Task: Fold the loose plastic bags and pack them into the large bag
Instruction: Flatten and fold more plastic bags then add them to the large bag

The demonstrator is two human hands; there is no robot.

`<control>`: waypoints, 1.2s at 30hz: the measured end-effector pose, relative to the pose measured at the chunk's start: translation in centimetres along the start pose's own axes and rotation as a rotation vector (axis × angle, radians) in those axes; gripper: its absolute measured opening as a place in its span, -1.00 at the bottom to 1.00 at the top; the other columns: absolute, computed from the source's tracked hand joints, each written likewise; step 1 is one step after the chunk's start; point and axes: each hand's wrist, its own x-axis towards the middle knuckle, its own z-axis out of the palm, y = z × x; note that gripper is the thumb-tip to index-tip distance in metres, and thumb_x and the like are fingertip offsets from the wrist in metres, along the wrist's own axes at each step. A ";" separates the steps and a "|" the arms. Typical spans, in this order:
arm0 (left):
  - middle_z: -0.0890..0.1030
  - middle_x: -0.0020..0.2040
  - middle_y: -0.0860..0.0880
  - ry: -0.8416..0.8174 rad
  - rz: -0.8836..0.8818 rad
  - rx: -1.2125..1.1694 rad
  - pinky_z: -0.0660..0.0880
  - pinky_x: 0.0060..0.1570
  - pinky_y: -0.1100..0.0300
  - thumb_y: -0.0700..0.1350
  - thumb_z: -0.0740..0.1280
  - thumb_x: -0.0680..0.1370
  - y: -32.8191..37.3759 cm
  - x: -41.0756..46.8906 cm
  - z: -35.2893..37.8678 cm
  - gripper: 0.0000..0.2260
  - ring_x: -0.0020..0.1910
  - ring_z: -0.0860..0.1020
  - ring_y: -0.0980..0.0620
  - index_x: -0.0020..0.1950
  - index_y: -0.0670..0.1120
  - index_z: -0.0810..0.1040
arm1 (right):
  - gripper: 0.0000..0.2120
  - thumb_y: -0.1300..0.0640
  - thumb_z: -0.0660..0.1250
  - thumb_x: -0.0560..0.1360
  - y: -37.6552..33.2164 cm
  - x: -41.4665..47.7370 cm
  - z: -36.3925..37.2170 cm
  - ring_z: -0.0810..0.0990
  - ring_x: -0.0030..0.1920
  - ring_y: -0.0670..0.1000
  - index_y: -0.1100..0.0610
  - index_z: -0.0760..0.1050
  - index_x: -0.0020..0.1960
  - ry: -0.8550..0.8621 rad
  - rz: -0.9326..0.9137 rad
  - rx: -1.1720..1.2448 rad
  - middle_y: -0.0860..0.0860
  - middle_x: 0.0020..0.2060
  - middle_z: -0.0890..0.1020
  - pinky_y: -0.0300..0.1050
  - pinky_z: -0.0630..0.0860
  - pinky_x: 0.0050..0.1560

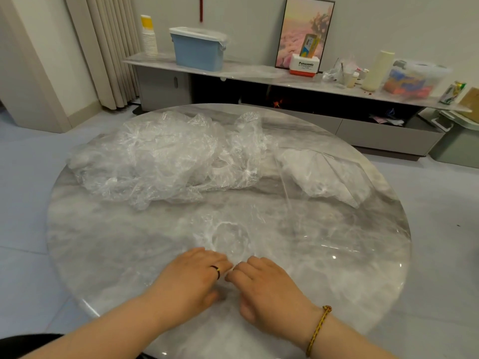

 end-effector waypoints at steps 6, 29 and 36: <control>0.57 -0.31 0.30 -0.058 -0.086 -0.004 0.39 -0.50 0.48 -0.02 0.33 0.14 -2.0 0.0 1.0 -0.94 -0.41 0.53 0.35 -0.45 0.08 0.46 | -0.64 0.24 0.04 0.17 2.7 -0.1 -1.3 0.53 -0.07 -0.05 -0.01 0.34 -0.08 0.006 -0.010 -0.019 -0.09 -0.18 0.64 -0.19 0.46 -0.01; 0.60 -0.47 0.15 0.017 -0.618 -0.777 0.37 -0.29 0.53 -0.27 0.15 0.59 -4.4 -0.2 -2.2 -0.79 -0.38 0.55 0.32 -0.23 -0.09 0.39 | -0.85 0.07 0.05 0.48 4.3 0.4 -2.8 0.34 -0.31 -0.11 -0.06 0.25 -0.27 -0.423 0.443 0.559 -0.14 -0.35 0.39 -0.31 0.28 -0.28; 0.44 -0.46 0.07 0.190 -0.773 -0.635 0.31 -0.38 0.27 -0.16 0.15 0.60 -3.8 0.6 -2.0 -0.77 -0.43 0.42 0.13 -0.25 0.01 0.37 | -0.84 -0.05 0.23 0.49 3.9 0.4 -2.2 0.41 -0.12 -0.02 -0.09 0.28 -0.22 -0.422 0.559 0.517 -0.10 -0.23 0.43 -0.34 0.26 -0.20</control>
